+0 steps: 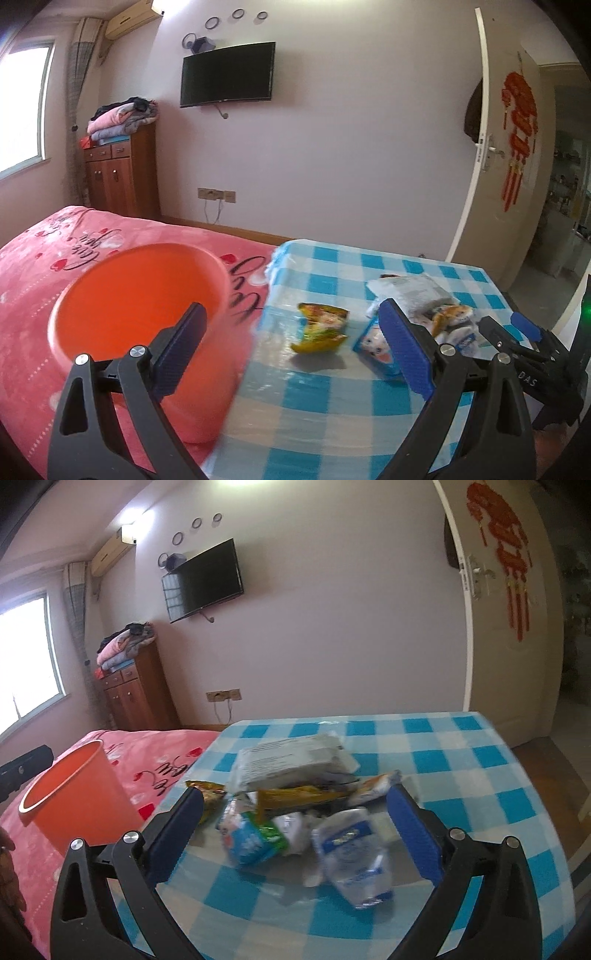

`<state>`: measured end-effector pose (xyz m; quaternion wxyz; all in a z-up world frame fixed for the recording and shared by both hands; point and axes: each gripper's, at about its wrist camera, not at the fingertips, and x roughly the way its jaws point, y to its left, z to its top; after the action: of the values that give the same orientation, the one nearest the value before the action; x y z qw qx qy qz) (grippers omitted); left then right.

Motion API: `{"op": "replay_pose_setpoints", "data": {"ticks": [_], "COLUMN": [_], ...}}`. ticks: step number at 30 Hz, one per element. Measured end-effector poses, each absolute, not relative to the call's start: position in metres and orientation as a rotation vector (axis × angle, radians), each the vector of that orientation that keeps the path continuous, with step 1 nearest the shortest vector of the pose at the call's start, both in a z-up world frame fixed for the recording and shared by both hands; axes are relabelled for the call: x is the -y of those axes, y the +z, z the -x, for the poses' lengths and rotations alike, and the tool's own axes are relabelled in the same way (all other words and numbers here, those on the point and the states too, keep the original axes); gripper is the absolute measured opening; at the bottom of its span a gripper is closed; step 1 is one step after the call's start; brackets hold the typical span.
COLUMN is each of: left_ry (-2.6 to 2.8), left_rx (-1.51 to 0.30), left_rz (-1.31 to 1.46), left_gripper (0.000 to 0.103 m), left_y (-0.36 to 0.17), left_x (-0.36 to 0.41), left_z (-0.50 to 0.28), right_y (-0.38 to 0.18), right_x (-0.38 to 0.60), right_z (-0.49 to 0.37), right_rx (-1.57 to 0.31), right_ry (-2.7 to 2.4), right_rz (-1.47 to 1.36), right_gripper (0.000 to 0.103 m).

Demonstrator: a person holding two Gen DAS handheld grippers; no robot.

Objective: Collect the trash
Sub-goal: 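Move both tools back to the trash pile on the table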

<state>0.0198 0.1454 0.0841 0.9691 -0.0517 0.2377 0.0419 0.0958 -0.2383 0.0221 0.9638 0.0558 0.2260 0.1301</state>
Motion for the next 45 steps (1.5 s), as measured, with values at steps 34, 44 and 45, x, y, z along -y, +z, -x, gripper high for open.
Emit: {"op": "replay_pose_setpoints", "data": {"ticks": [34,44,45], "left_ry": [-0.080,-0.205,-0.211], "left_rx": [-0.698,-0.805,-0.817], "left_rz": [0.015,0.111,0.127], "left_gripper": [0.094,0.085,0.084], "left_y": [0.000,-0.019,-0.021], "left_x": [-0.002,0.046,0.050], "left_z": [-0.063,-0.085,-0.088], "right_y": [-0.030,-0.046,-0.047], "right_x": [0.360,0.401,0.403], "right_z": [-0.123,-0.150,-0.153], "right_rx": [-0.586,-0.633,-0.637], "right_ry": [0.214,0.335,0.352], "right_rz": [-0.320,-0.547,-0.567], "right_gripper": [0.098,0.096,0.094]}}
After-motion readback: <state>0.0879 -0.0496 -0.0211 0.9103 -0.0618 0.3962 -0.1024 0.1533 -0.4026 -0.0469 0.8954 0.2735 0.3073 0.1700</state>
